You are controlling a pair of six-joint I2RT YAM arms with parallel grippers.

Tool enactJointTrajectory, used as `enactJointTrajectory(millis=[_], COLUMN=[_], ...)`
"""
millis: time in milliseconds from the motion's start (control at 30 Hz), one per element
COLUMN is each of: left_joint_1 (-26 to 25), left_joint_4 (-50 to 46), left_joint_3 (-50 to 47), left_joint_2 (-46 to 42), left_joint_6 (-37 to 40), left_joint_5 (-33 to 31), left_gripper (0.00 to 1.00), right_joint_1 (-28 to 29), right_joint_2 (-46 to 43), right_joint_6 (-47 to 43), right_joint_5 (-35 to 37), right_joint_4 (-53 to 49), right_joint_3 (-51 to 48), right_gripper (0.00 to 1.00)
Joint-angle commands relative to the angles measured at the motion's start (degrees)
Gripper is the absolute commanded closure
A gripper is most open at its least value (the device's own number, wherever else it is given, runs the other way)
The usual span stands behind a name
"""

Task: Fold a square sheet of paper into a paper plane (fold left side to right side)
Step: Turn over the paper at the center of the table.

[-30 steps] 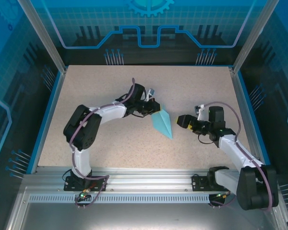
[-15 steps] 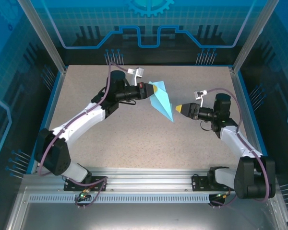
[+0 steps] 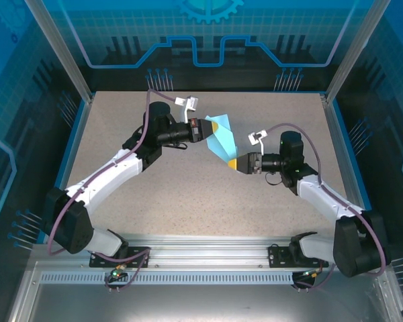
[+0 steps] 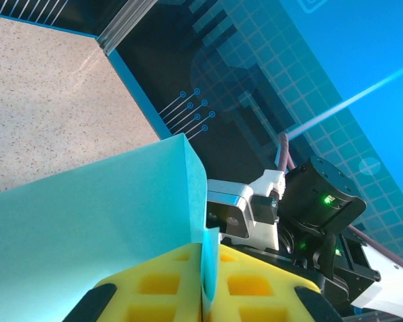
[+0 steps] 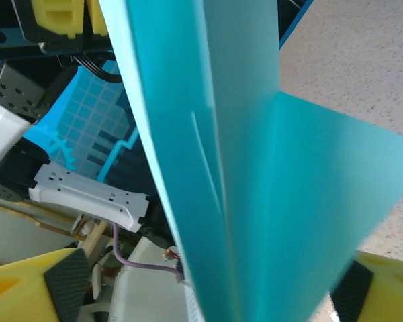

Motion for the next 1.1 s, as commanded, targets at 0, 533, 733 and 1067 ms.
enactJointTrajectory(millis=[0,533,733,1067], left_joint_1=[0.1,0.1,0.1,0.0], left_joint_4=[2.4,-9.9,-20.8,-22.6], left_joint_3=[-0.6,0.2,-1.3,-11.5], left_joint_2=[-1.3,-1.0,-6.7,-20.7], left_joint_6=[0.6,9.1,13.0,10.1], left_joint_5=[2.5,-3.7,-20.9,-43.0], left_gripper=[0.90,0.40,0.23,0.20], right_joint_1=[1.3,0.4,3.3,29.6], right_joint_2=[1.6,-2.5,-4.0,6.7], right_joint_6=[1.5,-11.5,-24.2,-30.4], right_joint_5=[0.6,13.3,33.5,99.5], right_joint_4=[1.2,-22.1,-43.0,-71.4], right_joint_3=[2.7,4.9,10.6,27.5], right_gripper=[0.18,0.84,0.88,0.91])
